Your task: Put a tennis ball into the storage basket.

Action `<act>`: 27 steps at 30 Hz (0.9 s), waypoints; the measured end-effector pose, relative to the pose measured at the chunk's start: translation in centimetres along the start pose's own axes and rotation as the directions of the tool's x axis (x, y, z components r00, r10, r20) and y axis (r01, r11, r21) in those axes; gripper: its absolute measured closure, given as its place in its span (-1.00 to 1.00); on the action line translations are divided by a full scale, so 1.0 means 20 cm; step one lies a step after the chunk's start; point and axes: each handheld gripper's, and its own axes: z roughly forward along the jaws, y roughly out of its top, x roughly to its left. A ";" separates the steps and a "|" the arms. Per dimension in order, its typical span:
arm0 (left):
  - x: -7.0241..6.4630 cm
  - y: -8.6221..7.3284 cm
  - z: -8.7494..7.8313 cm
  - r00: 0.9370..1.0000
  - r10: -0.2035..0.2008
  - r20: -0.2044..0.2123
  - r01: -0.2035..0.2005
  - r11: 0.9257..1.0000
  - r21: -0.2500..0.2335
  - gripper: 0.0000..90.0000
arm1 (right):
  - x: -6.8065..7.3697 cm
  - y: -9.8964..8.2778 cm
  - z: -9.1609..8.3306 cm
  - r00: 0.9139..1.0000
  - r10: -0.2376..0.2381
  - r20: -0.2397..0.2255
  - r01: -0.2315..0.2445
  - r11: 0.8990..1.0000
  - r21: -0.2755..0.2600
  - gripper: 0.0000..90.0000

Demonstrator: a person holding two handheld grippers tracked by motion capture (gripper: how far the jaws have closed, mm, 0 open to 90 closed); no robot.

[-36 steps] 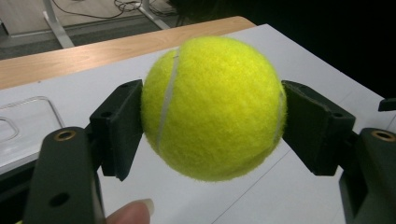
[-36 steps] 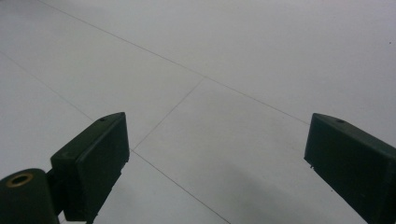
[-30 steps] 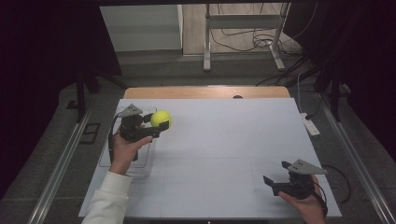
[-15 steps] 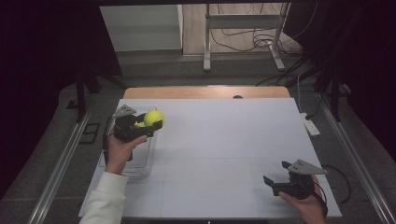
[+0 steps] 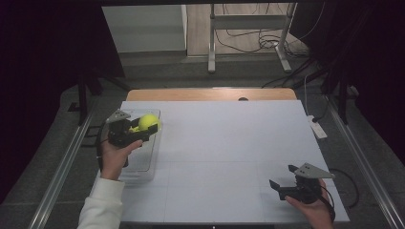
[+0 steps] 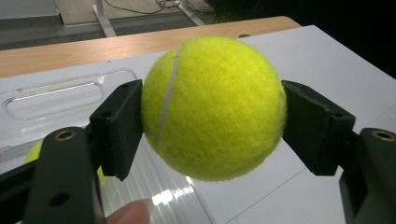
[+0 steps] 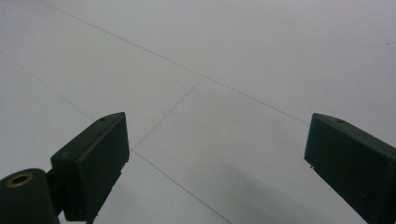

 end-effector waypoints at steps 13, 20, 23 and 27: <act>0.06 -0.06 -0.05 0.999 -0.036 -0.020 0.036 0.999 0.015 -0.41 | 0.00 0.00 0.00 1.000 -0.001 -0.001 0.001 1.000 0.001 -0.85; 0.08 -0.07 -0.07 0.999 -0.039 -0.033 0.040 0.999 0.022 -0.41 | 0.00 0.00 0.00 1.000 0.000 0.000 0.000 1.000 -0.002 -0.85; 0.09 -0.08 -0.09 0.998 -0.042 -0.044 0.043 0.999 0.024 -0.41 | 0.00 0.00 0.00 1.000 0.001 -0.001 -0.001 1.000 -0.002 -0.85; 0.11 -0.08 -0.10 0.998 -0.044 -0.052 0.045 0.999 0.022 -0.41 | 0.00 0.00 0.00 1.000 0.000 -0.001 0.000 1.000 -0.002 -0.85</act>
